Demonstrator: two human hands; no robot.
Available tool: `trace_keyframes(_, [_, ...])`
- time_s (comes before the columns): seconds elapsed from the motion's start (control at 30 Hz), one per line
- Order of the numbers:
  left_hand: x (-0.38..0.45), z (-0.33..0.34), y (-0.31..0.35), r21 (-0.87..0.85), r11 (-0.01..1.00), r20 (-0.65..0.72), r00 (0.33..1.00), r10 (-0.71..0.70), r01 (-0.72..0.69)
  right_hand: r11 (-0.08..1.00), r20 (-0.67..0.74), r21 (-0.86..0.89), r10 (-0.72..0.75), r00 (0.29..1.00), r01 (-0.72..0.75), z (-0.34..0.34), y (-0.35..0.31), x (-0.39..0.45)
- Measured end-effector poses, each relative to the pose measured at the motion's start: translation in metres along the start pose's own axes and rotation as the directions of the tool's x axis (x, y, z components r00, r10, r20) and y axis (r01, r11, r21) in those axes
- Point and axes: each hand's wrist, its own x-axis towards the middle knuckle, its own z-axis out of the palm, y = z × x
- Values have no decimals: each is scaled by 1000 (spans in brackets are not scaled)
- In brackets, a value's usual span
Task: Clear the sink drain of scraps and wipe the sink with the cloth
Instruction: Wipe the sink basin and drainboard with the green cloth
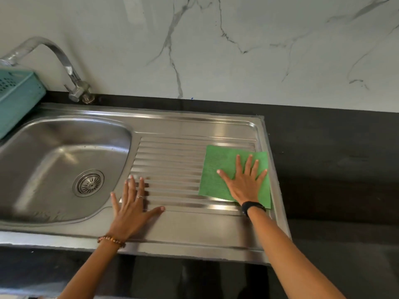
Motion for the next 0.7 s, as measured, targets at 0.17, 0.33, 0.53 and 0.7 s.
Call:
trace_keyframes(0.17, [3,-5,-39,-36,993,47,993,-110,112,978,-106,-7,205,973,-207,0,-33,38])
trace_keyframes(0.33, [6,2,-41,-25,993,45,993,-110,111,994,-162,2,111,981,-112,21,-71,24])
trace_keyframes(0.53, [5,6,-39,-45,991,-32,991,-130,128,978,-56,-23,-208,976,207,63,-217,4])
trace_keyframes(0.7, [4,3,-38,-25,988,-16,988,-156,155,876,30,-88,-474,880,475,80,-281,3])
